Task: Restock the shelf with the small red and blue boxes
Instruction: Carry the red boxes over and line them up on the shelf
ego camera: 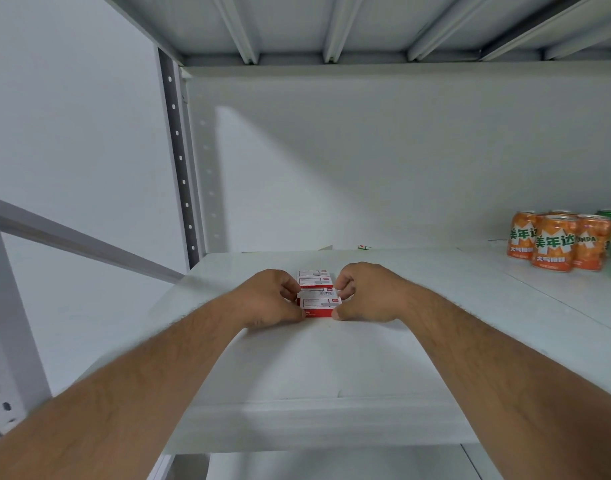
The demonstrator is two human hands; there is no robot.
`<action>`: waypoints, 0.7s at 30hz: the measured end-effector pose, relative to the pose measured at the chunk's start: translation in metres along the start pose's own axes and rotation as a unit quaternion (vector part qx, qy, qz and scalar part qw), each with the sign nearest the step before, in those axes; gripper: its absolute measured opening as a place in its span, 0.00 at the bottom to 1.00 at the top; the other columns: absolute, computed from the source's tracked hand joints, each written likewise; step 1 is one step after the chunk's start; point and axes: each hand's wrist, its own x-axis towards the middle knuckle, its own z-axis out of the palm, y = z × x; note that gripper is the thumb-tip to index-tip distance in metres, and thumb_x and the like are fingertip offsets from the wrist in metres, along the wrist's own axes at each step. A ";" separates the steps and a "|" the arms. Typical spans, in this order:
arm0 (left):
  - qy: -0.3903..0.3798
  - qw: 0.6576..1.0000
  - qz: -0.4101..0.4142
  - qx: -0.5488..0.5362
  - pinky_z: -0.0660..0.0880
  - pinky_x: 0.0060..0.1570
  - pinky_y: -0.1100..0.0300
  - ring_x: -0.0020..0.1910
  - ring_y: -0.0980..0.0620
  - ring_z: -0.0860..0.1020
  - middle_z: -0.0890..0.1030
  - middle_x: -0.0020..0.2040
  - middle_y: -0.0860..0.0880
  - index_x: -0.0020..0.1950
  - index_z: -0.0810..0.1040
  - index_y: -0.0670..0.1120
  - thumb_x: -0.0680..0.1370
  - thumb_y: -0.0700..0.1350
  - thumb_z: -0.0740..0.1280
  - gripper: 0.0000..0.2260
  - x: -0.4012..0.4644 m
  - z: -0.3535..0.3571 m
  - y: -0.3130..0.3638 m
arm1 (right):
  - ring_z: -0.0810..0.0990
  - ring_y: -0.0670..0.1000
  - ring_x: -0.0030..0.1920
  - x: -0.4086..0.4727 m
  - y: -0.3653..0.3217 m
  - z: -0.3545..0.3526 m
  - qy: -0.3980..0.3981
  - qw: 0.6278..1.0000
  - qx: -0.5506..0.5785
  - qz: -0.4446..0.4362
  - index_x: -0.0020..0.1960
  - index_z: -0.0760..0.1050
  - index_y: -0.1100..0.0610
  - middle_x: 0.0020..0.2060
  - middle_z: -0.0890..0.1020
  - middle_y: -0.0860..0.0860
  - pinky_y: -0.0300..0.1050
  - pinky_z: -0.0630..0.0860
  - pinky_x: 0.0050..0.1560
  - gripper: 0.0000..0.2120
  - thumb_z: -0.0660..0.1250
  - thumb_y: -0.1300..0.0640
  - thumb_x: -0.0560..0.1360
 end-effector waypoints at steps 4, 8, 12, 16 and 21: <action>0.004 1.000 0.000 -0.002 0.78 0.51 0.62 0.50 0.55 0.82 0.84 0.52 0.53 0.57 0.79 0.49 0.67 0.48 0.78 0.20 0.002 0.001 -0.002 | 0.80 0.48 0.49 0.003 0.002 0.002 0.030 0.999 -0.005 0.012 0.54 0.77 0.52 0.50 0.81 0.47 0.40 0.75 0.42 0.20 0.79 0.48 0.67; 0.008 1.000 -0.001 -0.005 0.78 0.53 0.61 0.52 0.53 0.81 0.83 0.54 0.52 0.60 0.77 0.47 0.68 0.47 0.77 0.22 0.003 0.002 -0.002 | 0.81 0.48 0.47 0.004 0.002 0.004 0.035 0.999 0.018 0.011 0.49 0.78 0.52 0.48 0.83 0.47 0.38 0.72 0.38 0.15 0.80 0.50 0.67; 0.006 1.000 -0.003 -0.013 0.75 0.46 0.65 0.51 0.53 0.81 0.82 0.56 0.51 0.63 0.75 0.47 0.70 0.46 0.77 0.23 0.000 0.003 -0.001 | 0.82 0.49 0.50 0.003 0.002 0.005 0.028 0.999 0.037 0.006 0.50 0.79 0.52 0.49 0.83 0.47 0.38 0.75 0.43 0.14 0.79 0.54 0.68; 0.008 1.000 -0.005 -0.011 0.74 0.45 0.65 0.52 0.53 0.81 0.82 0.57 0.50 0.64 0.74 0.46 0.71 0.46 0.76 0.23 -0.001 0.003 0.000 | 0.82 0.49 0.52 0.003 0.001 0.006 0.028 0.999 0.041 0.000 0.53 0.79 0.53 0.49 0.83 0.48 0.42 0.79 0.52 0.14 0.78 0.57 0.70; 0.009 1.000 -0.006 -0.009 0.74 0.46 0.65 0.52 0.53 0.81 0.82 0.57 0.50 0.64 0.73 0.47 0.71 0.45 0.75 0.23 -0.003 0.003 0.000 | 0.83 0.50 0.51 0.004 0.002 0.007 0.032 0.998 0.059 0.005 0.52 0.79 0.54 0.49 0.84 0.48 0.43 0.80 0.51 0.14 0.79 0.57 0.69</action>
